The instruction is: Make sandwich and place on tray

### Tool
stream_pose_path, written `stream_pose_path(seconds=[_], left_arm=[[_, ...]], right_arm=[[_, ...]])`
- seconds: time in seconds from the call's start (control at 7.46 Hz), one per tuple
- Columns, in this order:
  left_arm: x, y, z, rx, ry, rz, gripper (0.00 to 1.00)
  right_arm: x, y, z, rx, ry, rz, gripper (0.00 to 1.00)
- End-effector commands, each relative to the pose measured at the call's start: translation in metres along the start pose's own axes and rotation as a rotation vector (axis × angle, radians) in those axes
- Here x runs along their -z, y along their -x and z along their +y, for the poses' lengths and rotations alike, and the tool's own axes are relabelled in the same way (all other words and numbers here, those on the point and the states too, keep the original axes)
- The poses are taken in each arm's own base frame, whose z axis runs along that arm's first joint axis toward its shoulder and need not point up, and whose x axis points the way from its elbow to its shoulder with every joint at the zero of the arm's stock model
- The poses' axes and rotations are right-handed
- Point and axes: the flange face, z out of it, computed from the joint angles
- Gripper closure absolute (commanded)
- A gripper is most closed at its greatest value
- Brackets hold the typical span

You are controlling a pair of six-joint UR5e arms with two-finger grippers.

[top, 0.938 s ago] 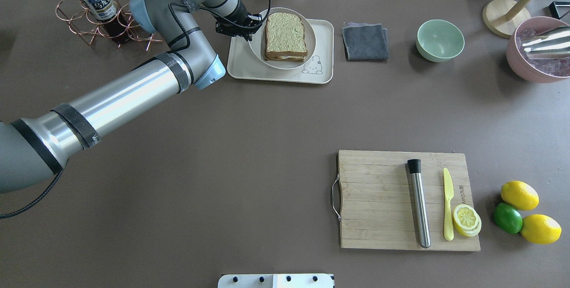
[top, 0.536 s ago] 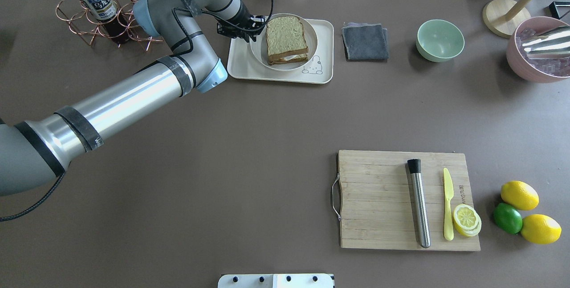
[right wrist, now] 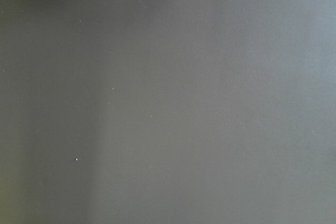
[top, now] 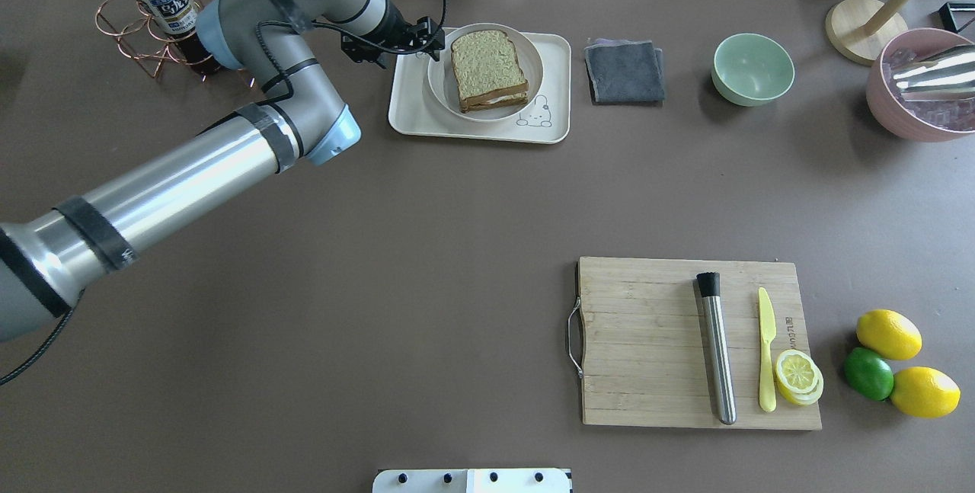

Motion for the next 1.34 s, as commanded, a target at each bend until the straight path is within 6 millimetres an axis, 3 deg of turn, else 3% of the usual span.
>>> stream_pose_path(seconds=[0.0, 0.13, 0.27, 0.4, 0.54, 0.8, 0.94, 1.21], left_arm=[[0.064, 0.092, 0.052, 0.008, -0.009, 0.007, 0.01], [0.090, 0.109, 0.081, 0.018, 0.047, 0.013, 0.01], [0.117, 0.143, 0.113, 0.011, 0.044, 0.022, 0.01], [0.147, 0.189, 0.145, -0.023, 0.045, 0.011, 0.01], [0.178, 0.254, 0.172, -0.097, 0.064, -0.025, 0.01], [0.256, 0.392, 0.173, -0.234, 0.087, -0.068, 0.01], [0.287, 0.456, 0.184, -0.299, 0.086, -0.120, 0.01], [0.352, 0.541, 0.169, -0.395, 0.158, -0.245, 0.01]], right_arm=[[-0.003, -0.002, -0.001, -0.001, 0.005, -0.002, 0.00], [-0.002, -0.002, -0.002, -0.002, 0.002, -0.003, 0.00], [-0.003, -0.001, -0.002, -0.001, 0.003, -0.003, 0.00], [-0.003, -0.002, 0.000, -0.003, 0.004, -0.005, 0.00], [-0.004, -0.003, 0.001, -0.005, 0.007, -0.006, 0.00], [-0.005, -0.003, 0.001, -0.004, 0.008, -0.006, 0.00], [-0.005, -0.003, 0.002, -0.006, 0.008, -0.006, 0.00], [-0.004, -0.003, 0.001, -0.005, 0.008, -0.001, 0.00]])
